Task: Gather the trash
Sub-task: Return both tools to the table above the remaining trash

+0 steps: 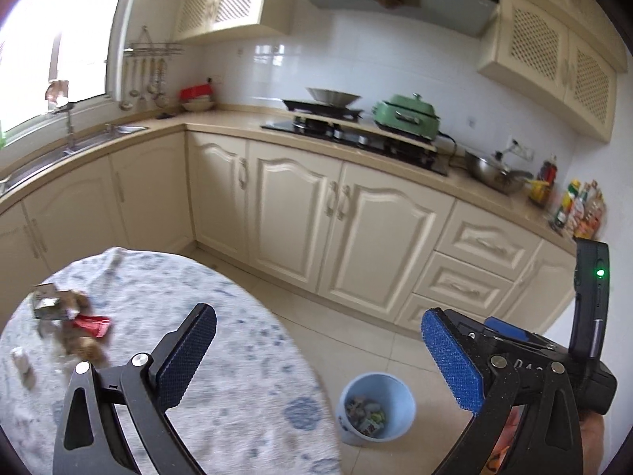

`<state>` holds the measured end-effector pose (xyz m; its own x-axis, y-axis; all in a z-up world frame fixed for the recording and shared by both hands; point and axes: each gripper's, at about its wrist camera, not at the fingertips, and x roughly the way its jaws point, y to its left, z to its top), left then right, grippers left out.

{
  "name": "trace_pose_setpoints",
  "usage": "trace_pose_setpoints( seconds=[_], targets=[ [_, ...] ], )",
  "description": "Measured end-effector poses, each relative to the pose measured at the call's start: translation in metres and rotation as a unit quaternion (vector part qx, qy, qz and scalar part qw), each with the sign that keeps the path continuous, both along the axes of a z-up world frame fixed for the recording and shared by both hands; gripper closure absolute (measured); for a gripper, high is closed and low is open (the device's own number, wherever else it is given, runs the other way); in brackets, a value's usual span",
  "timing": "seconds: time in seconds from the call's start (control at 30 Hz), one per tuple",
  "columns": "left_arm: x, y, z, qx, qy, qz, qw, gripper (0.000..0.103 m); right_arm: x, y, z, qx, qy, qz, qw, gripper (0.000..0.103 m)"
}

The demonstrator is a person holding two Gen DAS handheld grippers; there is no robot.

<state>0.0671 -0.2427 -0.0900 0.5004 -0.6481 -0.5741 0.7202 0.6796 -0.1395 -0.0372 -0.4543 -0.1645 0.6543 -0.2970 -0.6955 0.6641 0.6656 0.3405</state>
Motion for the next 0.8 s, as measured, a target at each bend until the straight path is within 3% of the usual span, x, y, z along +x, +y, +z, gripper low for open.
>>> trace_pose_setpoints(
  seconds=[0.4,0.8],
  targets=[
    [-0.024,0.160,0.037,-0.026,-0.032,0.124,0.9914,0.001,0.084,0.109,0.058,-0.080,-0.026,0.117,0.990,0.000],
    [-0.055,0.255,0.048,-0.035,-0.064,0.212,0.9745,0.001,0.141,0.186,0.079,-0.117,-0.038,0.210,0.970,0.000]
  ],
)
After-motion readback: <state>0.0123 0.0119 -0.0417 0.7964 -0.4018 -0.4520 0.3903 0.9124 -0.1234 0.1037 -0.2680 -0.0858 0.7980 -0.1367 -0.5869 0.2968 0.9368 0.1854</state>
